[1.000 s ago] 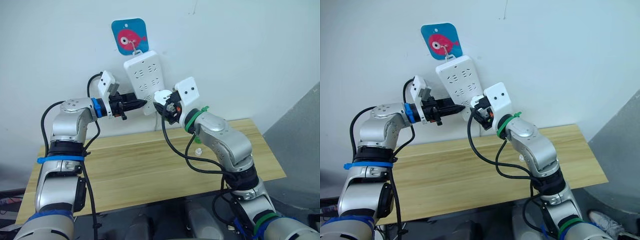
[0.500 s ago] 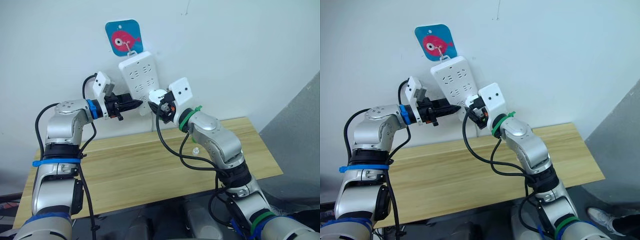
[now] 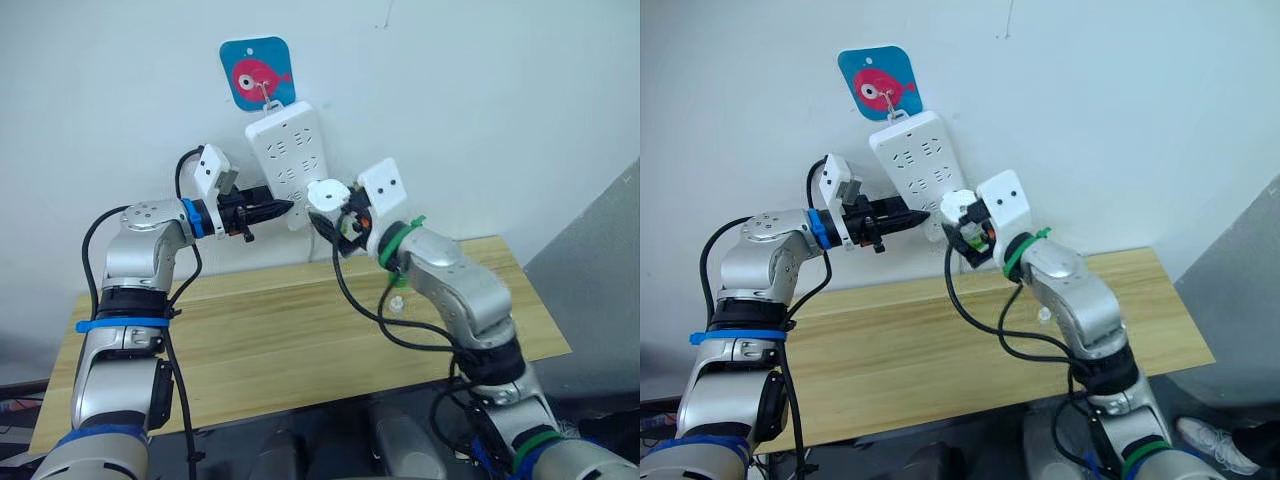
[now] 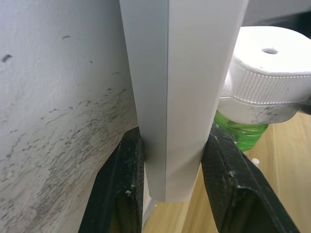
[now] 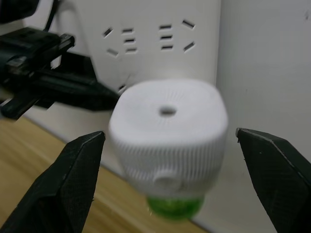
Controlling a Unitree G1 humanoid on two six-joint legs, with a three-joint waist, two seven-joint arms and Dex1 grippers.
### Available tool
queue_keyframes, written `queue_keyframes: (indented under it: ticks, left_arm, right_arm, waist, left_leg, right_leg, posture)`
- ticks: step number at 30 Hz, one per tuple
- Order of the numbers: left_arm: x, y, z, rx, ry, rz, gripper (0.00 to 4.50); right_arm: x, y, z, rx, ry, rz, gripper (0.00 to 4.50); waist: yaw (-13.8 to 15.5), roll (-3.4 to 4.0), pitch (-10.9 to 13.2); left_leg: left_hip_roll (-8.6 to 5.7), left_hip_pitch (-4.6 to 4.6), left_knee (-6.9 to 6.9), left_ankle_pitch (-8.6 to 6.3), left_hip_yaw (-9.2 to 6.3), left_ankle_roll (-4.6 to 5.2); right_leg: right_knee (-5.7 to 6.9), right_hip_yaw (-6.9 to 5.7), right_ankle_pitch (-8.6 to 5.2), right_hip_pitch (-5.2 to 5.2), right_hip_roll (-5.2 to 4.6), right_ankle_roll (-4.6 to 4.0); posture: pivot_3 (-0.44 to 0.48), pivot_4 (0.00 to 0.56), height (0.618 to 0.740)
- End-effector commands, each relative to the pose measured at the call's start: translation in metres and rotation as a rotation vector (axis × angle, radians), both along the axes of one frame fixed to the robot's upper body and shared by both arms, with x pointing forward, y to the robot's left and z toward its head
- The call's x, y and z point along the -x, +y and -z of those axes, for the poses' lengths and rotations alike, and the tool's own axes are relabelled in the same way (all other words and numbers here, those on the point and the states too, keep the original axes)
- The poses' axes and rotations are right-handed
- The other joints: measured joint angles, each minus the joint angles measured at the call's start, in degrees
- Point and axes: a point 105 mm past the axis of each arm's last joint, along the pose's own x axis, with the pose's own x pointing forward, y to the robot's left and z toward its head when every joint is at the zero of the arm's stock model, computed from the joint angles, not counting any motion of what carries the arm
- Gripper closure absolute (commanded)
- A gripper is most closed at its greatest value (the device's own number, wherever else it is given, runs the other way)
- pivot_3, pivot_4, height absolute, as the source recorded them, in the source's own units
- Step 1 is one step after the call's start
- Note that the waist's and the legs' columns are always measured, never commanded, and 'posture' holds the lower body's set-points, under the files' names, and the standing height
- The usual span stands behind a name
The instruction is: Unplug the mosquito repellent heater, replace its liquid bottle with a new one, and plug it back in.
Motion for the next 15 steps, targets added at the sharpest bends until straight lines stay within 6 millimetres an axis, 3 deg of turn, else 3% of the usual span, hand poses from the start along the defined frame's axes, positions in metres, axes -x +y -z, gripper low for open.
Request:
queue_keyframes:
  ticks: [1,7,10,15]
  left_arm:
    - [-0.003,0.009,-0.004,-0.015,-0.035,-0.045,3.21]
    - [-0.005,0.028,-0.002,-0.058,-0.081,-0.124,1.29]
    - [0.002,0.048,0.000,-0.070,-0.087,-0.180,0.37]
    - [0.021,0.077,0.002,-0.077,-0.108,-0.293,0.37]
  right_arm:
    - [0.022,-0.002,-0.016,-0.007,-0.040,-0.078,0.00]
    - [0.029,-0.012,-0.014,0.042,-0.034,-0.095,0.00]
    - [0.031,-0.013,-0.016,0.057,-0.057,-0.115,0.00]
    - [0.037,-0.010,-0.020,0.070,-0.101,-0.187,0.00]
  waist:
    - [-0.06,0.00,0.00]
    - [-0.14,0.00,0.00]
    - [-0.10,-0.01,0.00]
    - [-0.40,0.00,0.01]
  left_leg:
    - [0.00,0.03,0.00,0.00,0.00,0.00]
    - [0.11,0.13,-0.01,0.01,0.00,0.00]
    - [0.12,0.12,-0.02,0.01,0.02,0.00]
    - [0.27,0.21,-0.08,0.00,0.12,0.00]
  right_leg:
    - [0.03,-0.02,0.00,0.00,0.00,0.00]
    - [0.08,-0.04,-0.01,0.03,0.14,0.01]
    - [0.07,-0.03,-0.01,0.01,0.14,0.01]
    - [0.11,-0.03,-0.01,0.00,0.23,0.00]
  posture:
    - [-0.200,0.155,0.730]
    - [-0.190,0.158,0.730]
    - [-0.171,0.159,0.730]
    - [-0.146,0.163,0.730]
